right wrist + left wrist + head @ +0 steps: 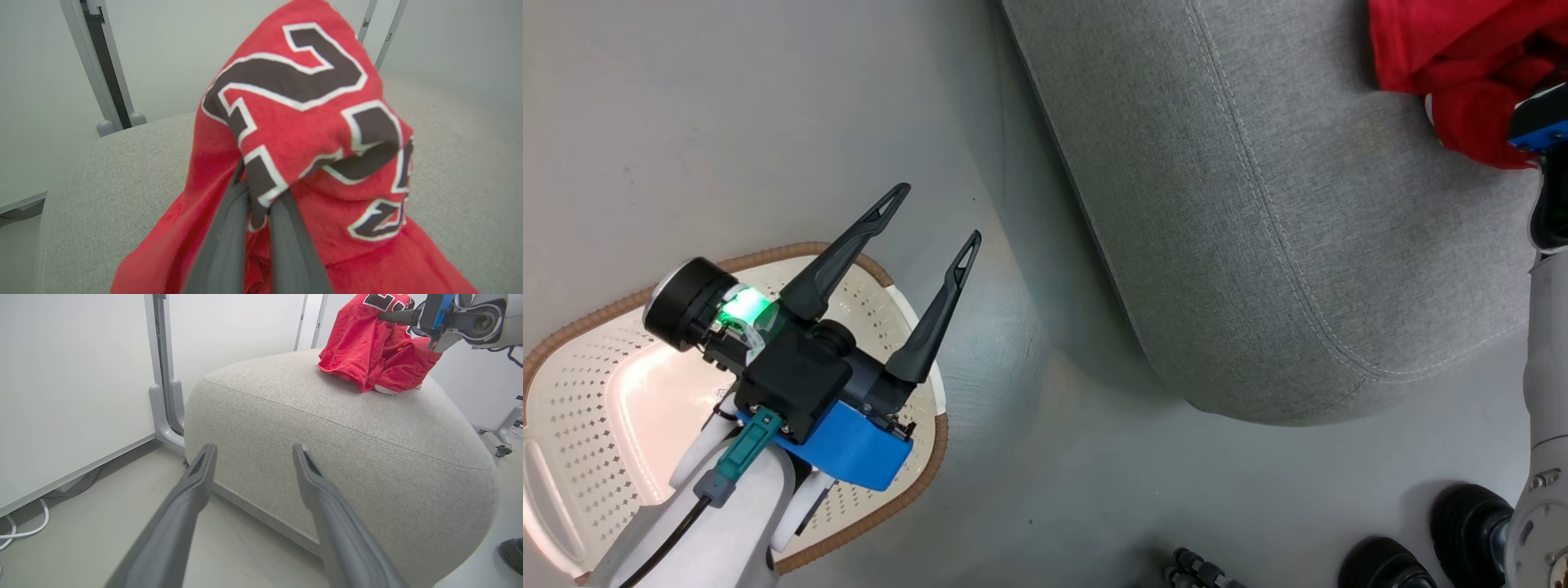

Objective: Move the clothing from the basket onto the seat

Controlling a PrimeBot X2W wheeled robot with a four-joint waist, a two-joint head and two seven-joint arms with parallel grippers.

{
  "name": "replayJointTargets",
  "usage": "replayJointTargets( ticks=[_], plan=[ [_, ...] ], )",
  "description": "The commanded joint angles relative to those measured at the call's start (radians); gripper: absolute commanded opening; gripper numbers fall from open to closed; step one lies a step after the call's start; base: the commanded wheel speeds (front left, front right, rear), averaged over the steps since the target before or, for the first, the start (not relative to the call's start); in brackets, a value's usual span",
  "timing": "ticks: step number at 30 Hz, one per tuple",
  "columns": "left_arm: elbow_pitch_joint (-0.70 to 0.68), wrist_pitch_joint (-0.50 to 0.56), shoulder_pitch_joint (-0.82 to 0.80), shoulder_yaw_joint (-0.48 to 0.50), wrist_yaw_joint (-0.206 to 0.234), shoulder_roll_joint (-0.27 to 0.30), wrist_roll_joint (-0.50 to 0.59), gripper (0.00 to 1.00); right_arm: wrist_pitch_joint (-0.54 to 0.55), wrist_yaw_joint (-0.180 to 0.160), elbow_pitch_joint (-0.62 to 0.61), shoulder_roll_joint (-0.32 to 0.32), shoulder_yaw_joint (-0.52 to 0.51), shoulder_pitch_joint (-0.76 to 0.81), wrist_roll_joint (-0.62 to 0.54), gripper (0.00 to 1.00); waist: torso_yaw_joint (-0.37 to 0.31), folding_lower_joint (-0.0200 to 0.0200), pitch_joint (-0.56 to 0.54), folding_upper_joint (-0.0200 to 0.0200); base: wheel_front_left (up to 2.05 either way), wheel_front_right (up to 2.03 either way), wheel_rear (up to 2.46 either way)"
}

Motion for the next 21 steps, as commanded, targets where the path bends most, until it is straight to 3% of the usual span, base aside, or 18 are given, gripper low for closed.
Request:
replayJointTargets(
  ticks=[1,7,9,10,11,12,21],
  plan=[
    [-0.005,0.000,0.009,0.003,0.004,0.006,-0.002,1.00,-0.008,0.000,0.013,-0.002,-0.005,-0.009,-0.008,0.00,0.000,-0.0001,-0.005,0.0000,0.00,0.00,0.00],
    [-0.003,-0.010,0.012,-0.006,0.012,-0.002,-0.011,1.00,-0.019,0.001,0.052,-0.013,0.003,0.002,-0.051,0.00,0.002,-0.0001,-0.032,0.0000,0.00,0.00,0.00],
    [0.005,-0.014,0.011,-0.009,0.012,-0.006,-0.012,1.00,-0.020,0.001,0.055,-0.014,0.007,0.008,-0.058,0.43,0.003,-0.0001,-0.040,0.0000,0.00,0.00,0.00],
    [0.005,-0.014,0.011,-0.009,0.012,-0.006,-0.012,1.00,-0.020,0.001,0.055,-0.014,0.007,0.008,-0.058,0.43,0.003,-0.0001,-0.040,0.0000,0.00,0.00,0.00],
    [0.009,-0.018,0.011,-0.011,0.012,-0.008,-0.016,1.00,-0.021,0.001,0.056,-0.015,0.009,0.012,-0.064,0.94,0.004,-0.0001,-0.044,0.0000,0.00,0.00,0.00],
    [0.015,-0.021,0.011,-0.012,0.012,-0.011,-0.018,1.00,-0.020,0.001,0.060,-0.014,0.010,0.017,-0.065,1.00,0.005,-0.0001,-0.049,0.0000,0.00,0.00,0.00],
    [0.090,-0.063,0.023,-0.022,0.014,-0.045,-0.040,1.00,-0.021,0.001,0.081,-0.030,0.050,0.065,-0.108,1.00,0.022,-0.0001,-0.124,0.0000,0.00,0.00,0.00]
  ],
)
